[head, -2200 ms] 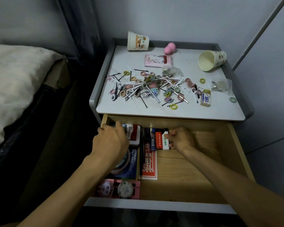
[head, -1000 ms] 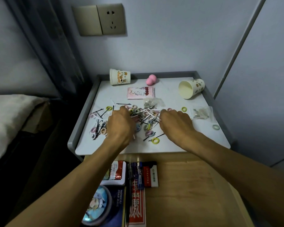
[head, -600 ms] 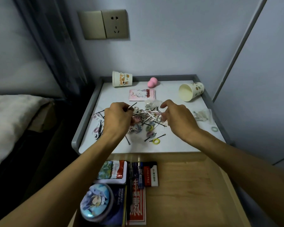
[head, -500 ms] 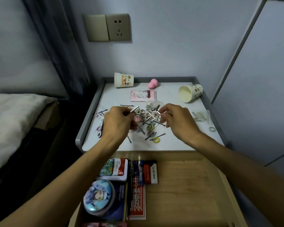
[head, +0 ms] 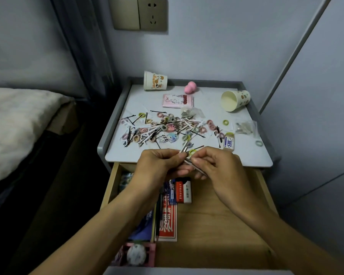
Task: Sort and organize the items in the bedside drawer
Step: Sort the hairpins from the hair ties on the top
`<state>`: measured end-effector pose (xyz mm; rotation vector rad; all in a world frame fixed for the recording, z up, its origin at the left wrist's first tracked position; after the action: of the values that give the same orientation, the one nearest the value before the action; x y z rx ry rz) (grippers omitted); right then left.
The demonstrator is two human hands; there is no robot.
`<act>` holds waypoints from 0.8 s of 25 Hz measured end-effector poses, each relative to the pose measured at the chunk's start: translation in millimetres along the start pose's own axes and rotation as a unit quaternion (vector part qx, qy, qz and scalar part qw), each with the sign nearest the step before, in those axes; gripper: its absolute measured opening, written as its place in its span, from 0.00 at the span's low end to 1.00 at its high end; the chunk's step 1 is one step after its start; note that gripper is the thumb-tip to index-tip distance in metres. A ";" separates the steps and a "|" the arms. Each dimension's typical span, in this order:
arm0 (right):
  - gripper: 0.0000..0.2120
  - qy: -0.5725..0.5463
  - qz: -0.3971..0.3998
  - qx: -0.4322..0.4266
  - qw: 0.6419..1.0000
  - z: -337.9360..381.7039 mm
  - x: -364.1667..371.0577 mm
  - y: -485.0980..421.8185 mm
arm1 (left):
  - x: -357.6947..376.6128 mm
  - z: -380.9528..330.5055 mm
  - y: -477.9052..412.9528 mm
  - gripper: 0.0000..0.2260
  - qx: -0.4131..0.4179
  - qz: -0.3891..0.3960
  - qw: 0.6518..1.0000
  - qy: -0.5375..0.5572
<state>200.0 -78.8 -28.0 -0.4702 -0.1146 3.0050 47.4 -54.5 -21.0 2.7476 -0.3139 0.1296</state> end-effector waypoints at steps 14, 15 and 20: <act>0.02 -0.127 0.044 0.095 0.986 -8.1 -0.7 -5.0 | -21.3 -4.8 -11.2 0.06 0.017 0.014 0.990 -0.136; 0.02 -0.134 0.057 0.099 0.984 -7.6 -0.4 -4.0 | -22.5 -4.9 -11.4 0.06 0.022 0.015 0.989 -0.142; 0.08 0.132 -0.014 0.017 0.991 -15.6 -17.9 -28.2 | -26.6 -2.5 -16.5 0.05 0.059 -0.068 0.970 -0.226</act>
<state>224.1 -51.9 -34.9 -0.8489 -0.0501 2.8790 25.4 -33.3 -27.9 2.8803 -0.2401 -0.5385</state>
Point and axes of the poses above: each hand's wrist, its own y-axis away from the middle knuckle, its own x-axis out of the palm, z = x × y, the point moved 2 cm from there along -y, towards the middle knuckle, and after that the axes turned 10 degrees about -y, right-handed, at the moved point
